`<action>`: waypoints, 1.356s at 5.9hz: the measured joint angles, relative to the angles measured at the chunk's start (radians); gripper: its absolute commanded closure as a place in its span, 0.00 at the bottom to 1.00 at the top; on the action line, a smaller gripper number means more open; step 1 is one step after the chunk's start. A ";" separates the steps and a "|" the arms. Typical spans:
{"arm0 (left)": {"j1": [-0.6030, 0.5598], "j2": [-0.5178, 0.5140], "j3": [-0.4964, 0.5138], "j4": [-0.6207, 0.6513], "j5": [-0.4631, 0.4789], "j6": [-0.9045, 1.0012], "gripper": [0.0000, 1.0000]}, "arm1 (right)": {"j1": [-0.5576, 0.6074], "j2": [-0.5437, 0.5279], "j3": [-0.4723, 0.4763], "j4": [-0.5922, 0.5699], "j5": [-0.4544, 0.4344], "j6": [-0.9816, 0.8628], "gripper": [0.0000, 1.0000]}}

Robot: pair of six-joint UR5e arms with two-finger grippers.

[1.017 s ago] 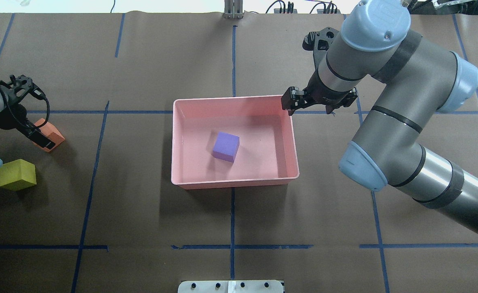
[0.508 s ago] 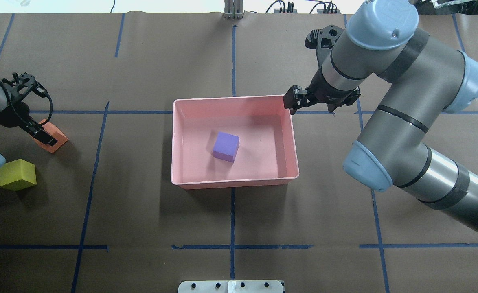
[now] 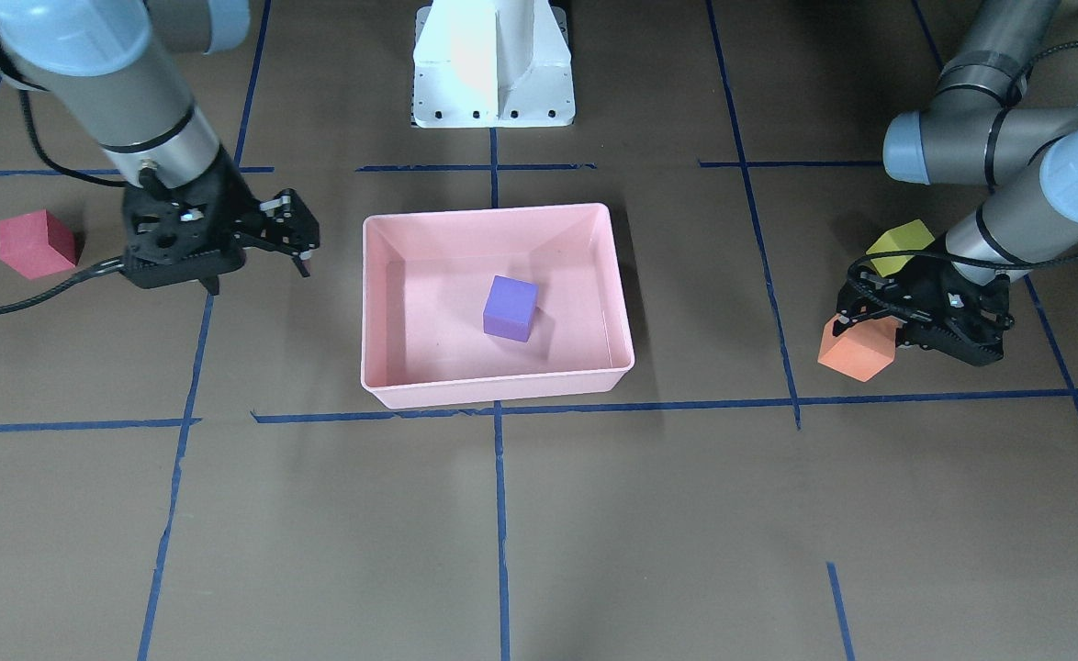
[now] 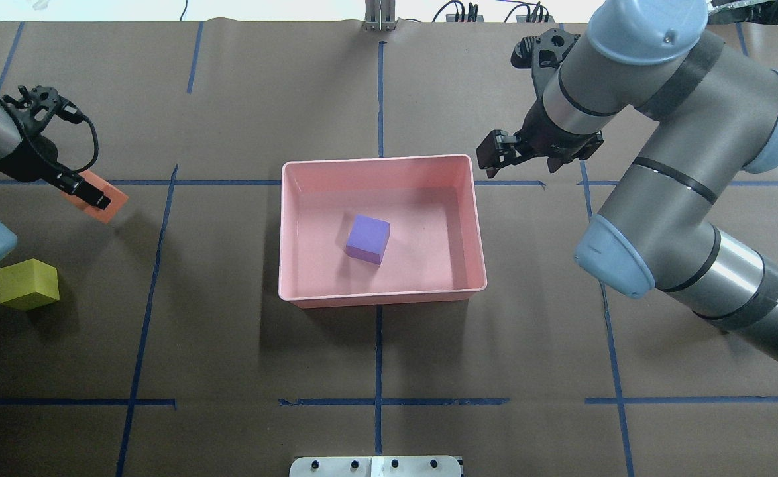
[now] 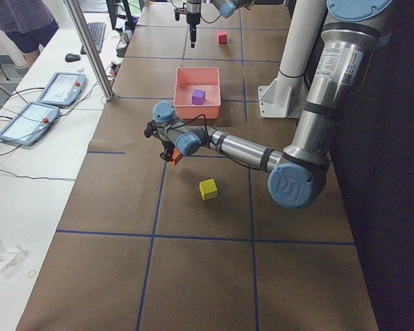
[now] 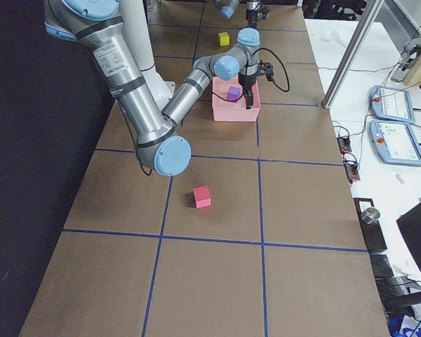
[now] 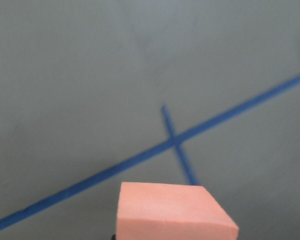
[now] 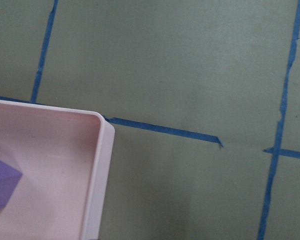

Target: Place blocks into pink bin with both arms

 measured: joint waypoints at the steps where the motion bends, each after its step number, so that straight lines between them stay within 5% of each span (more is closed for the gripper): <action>1: 0.004 -0.096 -0.045 0.110 0.009 -0.121 0.67 | 0.050 -0.092 0.044 0.002 0.024 -0.115 0.00; 2: 0.028 -0.204 -0.082 0.227 0.025 -0.244 0.66 | 0.100 -0.197 0.090 0.004 0.044 -0.235 0.00; 4: 0.187 -0.364 -0.090 0.325 0.160 -0.468 0.00 | 0.178 -0.377 0.155 0.017 0.073 -0.429 0.00; 8: 0.284 -0.395 -0.087 0.333 0.253 -0.526 0.00 | 0.159 -0.725 0.052 0.586 0.072 -0.299 0.00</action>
